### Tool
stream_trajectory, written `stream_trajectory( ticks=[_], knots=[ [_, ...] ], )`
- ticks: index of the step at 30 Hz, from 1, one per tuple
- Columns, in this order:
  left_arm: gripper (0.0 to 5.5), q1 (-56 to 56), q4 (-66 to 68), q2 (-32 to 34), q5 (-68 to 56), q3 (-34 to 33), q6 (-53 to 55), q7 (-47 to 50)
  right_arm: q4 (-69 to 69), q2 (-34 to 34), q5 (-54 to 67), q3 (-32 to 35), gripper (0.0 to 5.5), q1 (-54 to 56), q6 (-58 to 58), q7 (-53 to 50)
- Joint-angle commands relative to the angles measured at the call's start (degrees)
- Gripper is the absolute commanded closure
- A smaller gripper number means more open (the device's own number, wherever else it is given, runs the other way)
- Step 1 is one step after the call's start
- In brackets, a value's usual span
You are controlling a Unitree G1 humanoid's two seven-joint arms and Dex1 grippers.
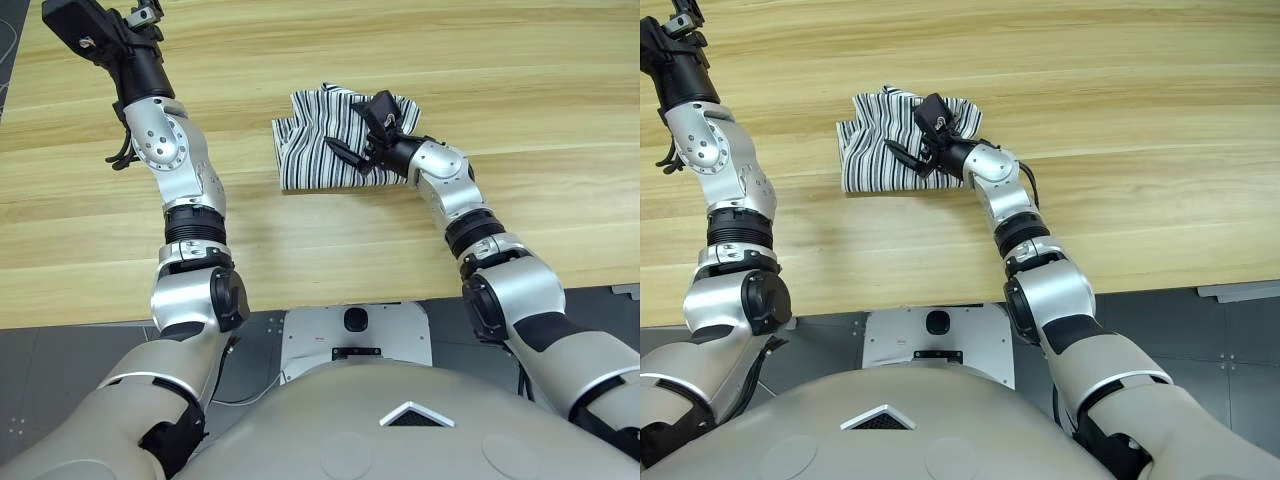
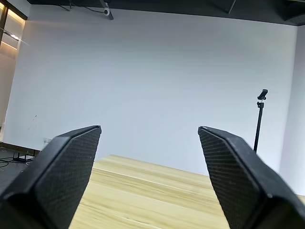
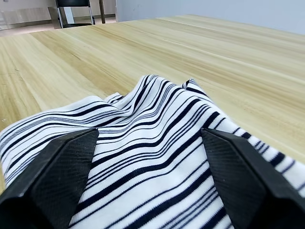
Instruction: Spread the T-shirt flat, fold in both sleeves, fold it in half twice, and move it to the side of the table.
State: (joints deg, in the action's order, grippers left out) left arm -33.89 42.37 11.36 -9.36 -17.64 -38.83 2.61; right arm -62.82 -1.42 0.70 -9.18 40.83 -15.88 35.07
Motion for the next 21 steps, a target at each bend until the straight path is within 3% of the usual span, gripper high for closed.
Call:
stream_trajectory(
  ticks=[1, 9, 16, 21],
  knots=[
    [1.7, 0.8, -1.3, -0.8, 0.2, 0.0, -0.5, 0.6, -5.1, -2.3, -2.7, -0.6, 1.52, 4.2, 1.6, -1.7],
    [1.7, 1.8, -4.2, -2.7, 1.1, 0.3, -1.8, 1.7, -12.1, -0.8, -8.8, -1.2, 1.52, 8.1, 9.8, -13.5],
    [1.7, 2.6, -6.1, -2.7, 1.0, -0.5, -2.4, 2.4, -13.2, 8.3, -1.5, 10.2, 1.52, 9.1, 15.9, -14.6],
    [1.7, 3.6, -8.9, -1.8, 0.8, -1.4, -2.6, 2.7, -13.4, 18.5, -1.7, 14.0, 1.52, 9.4, 16.6, -19.4]
  ],
)
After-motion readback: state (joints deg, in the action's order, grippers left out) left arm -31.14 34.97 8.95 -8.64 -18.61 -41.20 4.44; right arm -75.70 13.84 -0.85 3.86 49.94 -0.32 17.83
